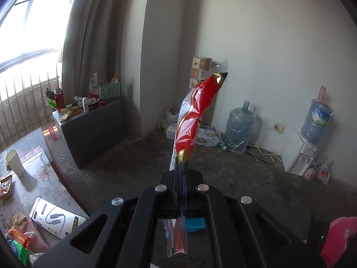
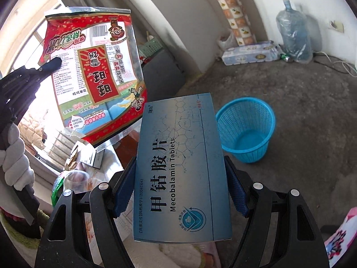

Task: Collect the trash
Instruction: 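Carry the red wrapper to the blue wastebasket with the left gripper while the right gripper holds the medicine box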

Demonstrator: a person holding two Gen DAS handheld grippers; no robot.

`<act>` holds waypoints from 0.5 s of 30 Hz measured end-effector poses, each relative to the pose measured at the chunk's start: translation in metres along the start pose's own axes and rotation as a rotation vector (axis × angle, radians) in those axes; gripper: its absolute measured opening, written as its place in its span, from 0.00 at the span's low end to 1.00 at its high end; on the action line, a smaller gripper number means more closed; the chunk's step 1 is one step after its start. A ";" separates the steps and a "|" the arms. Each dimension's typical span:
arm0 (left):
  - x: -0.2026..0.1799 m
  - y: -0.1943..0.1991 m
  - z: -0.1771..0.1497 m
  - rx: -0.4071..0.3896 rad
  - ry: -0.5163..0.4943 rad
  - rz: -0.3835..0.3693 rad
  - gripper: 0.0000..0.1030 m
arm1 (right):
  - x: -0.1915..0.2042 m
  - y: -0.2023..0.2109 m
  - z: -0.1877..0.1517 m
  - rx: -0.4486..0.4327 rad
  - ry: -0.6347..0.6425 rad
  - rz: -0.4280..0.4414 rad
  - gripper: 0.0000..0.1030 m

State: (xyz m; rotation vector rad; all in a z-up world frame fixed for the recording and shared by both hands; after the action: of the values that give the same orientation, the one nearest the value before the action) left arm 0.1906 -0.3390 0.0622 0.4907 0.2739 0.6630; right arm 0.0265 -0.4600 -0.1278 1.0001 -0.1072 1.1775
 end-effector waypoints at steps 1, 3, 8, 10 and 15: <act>0.000 -0.016 0.001 0.021 0.015 -0.022 0.00 | -0.005 -0.004 0.000 0.005 -0.012 -0.010 0.67; -0.002 -0.050 0.002 0.065 0.048 -0.057 0.00 | -0.015 -0.010 0.000 0.016 -0.034 -0.029 0.67; -0.005 -0.147 -0.006 0.209 0.122 -0.083 0.00 | -0.041 -0.022 -0.003 0.044 -0.082 -0.073 0.67; -0.007 -0.183 -0.013 0.247 0.132 -0.066 0.00 | -0.050 -0.027 -0.004 0.057 -0.098 -0.089 0.67; -0.003 -0.262 -0.035 0.310 0.166 -0.055 0.00 | -0.075 -0.047 -0.008 0.104 -0.160 -0.121 0.67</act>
State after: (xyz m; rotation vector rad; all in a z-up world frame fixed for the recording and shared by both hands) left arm 0.3105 -0.5072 -0.1029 0.7226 0.5501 0.6112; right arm 0.0290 -0.5096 -0.2015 1.1764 -0.1111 1.0001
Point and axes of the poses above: each gripper's, at about its wrist camera, not at the fingertips, and y roughly against the way its jaws point, x to its left, z to its top, the point moved 1 cm from there along -y, roughly the way its jaws point, and after that the axes turned 3 degrees about z, right-handed, at the moved point
